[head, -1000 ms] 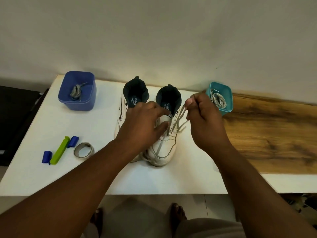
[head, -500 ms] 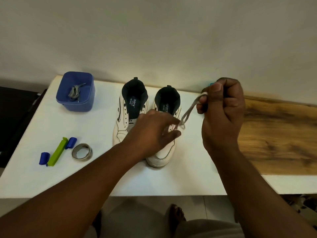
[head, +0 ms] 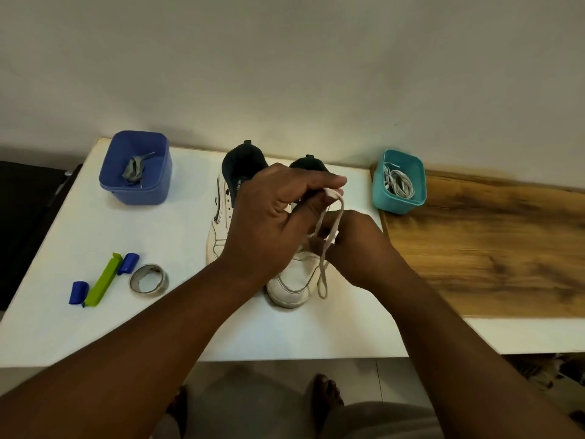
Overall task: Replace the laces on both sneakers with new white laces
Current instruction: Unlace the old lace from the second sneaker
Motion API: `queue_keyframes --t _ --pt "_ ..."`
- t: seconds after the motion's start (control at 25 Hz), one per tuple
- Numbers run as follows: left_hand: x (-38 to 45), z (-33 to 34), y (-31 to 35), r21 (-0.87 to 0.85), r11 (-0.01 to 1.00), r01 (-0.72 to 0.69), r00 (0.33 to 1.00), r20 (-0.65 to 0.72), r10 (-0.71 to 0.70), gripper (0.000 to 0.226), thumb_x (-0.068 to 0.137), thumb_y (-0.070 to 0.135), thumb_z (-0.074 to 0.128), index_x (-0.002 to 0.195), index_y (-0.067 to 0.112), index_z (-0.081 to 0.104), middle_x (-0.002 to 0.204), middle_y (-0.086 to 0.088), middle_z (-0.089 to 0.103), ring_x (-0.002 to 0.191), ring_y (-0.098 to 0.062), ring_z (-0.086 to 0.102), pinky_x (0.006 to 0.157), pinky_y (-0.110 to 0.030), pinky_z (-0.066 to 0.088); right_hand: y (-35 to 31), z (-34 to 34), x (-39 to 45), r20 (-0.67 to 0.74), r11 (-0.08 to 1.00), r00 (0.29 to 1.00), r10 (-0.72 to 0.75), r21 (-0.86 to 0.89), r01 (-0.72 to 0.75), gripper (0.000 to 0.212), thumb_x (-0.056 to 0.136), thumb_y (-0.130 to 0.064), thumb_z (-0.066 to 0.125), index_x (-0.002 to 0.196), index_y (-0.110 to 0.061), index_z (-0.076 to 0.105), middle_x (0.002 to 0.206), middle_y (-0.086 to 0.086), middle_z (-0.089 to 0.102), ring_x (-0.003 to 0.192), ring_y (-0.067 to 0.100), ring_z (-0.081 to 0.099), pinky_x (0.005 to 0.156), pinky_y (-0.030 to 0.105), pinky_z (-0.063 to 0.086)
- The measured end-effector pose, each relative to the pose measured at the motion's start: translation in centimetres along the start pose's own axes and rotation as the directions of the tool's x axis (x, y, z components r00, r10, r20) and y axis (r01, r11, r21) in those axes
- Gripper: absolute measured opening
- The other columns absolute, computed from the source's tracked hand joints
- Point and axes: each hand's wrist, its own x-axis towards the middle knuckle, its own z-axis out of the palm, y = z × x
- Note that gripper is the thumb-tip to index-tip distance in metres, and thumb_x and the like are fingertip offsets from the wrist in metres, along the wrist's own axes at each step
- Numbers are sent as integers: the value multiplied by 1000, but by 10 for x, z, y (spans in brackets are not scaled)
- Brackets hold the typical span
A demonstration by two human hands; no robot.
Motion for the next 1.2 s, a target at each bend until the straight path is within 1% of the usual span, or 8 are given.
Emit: queue_keyframes --t 0.2,0.32,0.44,0.6,0.72,0.88,1.0,1.2 --pt "-7 1 -30 210 950 233 926 250 -282 63 93 41 69 149 34 41 147 12 49 137 -13 40 110 -35 38 -15 -17 -2 -538 920 818 -203 181 347 8 96 -18 71 100 -23 76 92 -7 73 87 10 69 77 36 58" --pt "-15 4 -45 508 850 140 834 402 -377 32 94 48 62 126 43 65 149 16 46 141 -17 30 111 -44 27 -27 -24 -9 -723 814 616 -314 130 566 11 97 -11 71 106 -16 72 95 -6 71 91 9 69 78 29 57" --pt "-18 10 -45 484 870 93 877 374 -302 20 96 50 59 106 41 74 132 22 57 131 -16 42 104 -42 30 -30 -19 -10 -733 795 622 -276 189 577 14 96 -10 72 110 -12 72 96 0 73 89 14 71 77 38 60" --pt "-3 4 -31 43 949 311 949 47 -313 14 100 33 61 101 28 74 107 11 65 105 -6 61 92 -24 48 -23 -18 -2 -474 834 879 -49 464 297 43 90 -23 80 126 -32 59 107 -10 67 84 2 66 72 22 56" --pt "6 0 -9 -140 954 265 954 -108 -281 13 102 17 59 104 18 72 100 3 70 98 -4 67 86 -14 48 2 -1 4 -95 975 995 1 223 20 25 94 -31 74 118 -30 67 103 -12 66 79 7 64 70 24 50" --pt "7 -4 -2 -213 962 170 964 -168 -208 13 103 16 55 106 19 68 98 4 71 97 -14 69 87 -22 52 11 14 9 -118 996 989 -85 -8 85 13 101 -23 64 106 -24 76 89 -13 65 78 5 61 66 18 41" --pt "2 -5 -9 -200 956 215 953 -172 -250 15 105 12 51 107 13 66 97 0 68 96 -15 67 86 -25 53 5 3 13 -327 955 945 -22 273 117 14 102 -26 63 106 -24 76 86 -12 71 74 1 63 66 21 48" --pt "5 -8 -12 -214 951 224 943 -198 -267 19 108 15 44 103 7 60 93 -8 66 88 -26 64 83 -49 55 -17 10 -3 206 889 963 -175 454 64 37 101 -43 61 133 -25 63 99 -4 76 87 5 70 72 26 55"
